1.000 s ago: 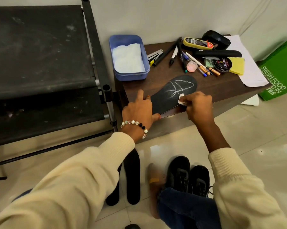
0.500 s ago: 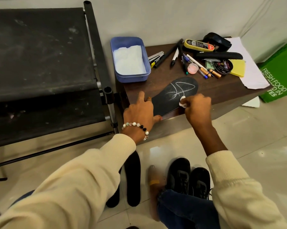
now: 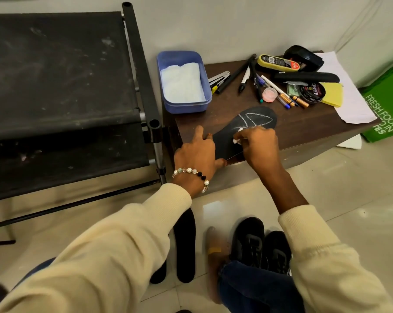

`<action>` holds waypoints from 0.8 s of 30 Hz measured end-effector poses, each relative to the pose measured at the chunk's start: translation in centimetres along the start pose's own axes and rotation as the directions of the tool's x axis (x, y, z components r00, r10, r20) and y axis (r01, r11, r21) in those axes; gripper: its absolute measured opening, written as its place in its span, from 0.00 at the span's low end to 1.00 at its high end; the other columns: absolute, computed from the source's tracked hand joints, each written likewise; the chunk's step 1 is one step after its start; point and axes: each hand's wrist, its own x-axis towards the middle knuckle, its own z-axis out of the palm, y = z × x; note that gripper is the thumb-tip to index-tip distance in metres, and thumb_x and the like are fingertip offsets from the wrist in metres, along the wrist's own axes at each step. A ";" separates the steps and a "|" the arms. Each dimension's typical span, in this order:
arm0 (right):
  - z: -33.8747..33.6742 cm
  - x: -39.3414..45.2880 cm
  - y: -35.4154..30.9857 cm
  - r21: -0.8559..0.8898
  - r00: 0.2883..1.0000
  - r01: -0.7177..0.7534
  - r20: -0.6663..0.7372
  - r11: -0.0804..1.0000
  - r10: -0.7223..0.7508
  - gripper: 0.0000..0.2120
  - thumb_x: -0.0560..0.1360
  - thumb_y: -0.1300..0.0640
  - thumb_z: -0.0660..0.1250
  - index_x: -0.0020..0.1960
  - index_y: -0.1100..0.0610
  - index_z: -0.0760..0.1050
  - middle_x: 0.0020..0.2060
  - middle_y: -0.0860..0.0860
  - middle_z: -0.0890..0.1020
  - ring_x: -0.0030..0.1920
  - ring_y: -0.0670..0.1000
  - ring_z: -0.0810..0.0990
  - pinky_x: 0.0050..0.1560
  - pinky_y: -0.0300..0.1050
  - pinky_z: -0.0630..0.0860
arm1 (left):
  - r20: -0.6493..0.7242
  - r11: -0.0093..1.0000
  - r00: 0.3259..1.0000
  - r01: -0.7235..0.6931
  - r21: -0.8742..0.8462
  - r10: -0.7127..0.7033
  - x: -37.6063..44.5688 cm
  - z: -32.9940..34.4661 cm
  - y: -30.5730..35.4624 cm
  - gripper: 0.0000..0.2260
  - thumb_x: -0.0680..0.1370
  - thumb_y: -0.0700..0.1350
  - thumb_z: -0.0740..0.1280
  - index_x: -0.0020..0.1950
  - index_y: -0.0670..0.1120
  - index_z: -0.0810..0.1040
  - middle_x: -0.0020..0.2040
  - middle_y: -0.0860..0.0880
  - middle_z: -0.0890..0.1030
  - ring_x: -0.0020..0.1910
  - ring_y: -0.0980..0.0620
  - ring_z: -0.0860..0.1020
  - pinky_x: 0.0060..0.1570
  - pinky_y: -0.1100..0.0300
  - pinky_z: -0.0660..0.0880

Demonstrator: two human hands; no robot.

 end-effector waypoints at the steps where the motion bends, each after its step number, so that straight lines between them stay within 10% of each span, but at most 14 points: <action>1: -0.2 -0.2 0.2 0.032 1.000 0.011 -0.005 0.999 -0.011 0.13 0.76 0.62 0.65 0.60 0.53 0.79 0.56 0.56 0.80 0.57 0.57 0.77 0.58 0.50 0.75 | -0.004 1.000 1.000 0.000 -0.001 0.000 0.0 0.0 0.0 0.28 0.73 0.60 0.70 0.68 0.47 0.70 0.68 0.47 0.63 0.51 0.41 0.77 0.45 0.51 0.74; 24: 0.4 3.1 -0.9 -0.105 0.990 0.060 0.133 0.993 -0.045 0.14 0.75 0.61 0.67 0.59 0.51 0.80 0.53 0.55 0.82 0.55 0.57 0.77 0.56 0.51 0.76 | -0.009 0.999 1.000 -0.019 -0.047 0.019 0.3 0.1 -0.3 0.27 0.73 0.57 0.71 0.66 0.45 0.71 0.65 0.47 0.64 0.48 0.43 0.77 0.44 0.53 0.75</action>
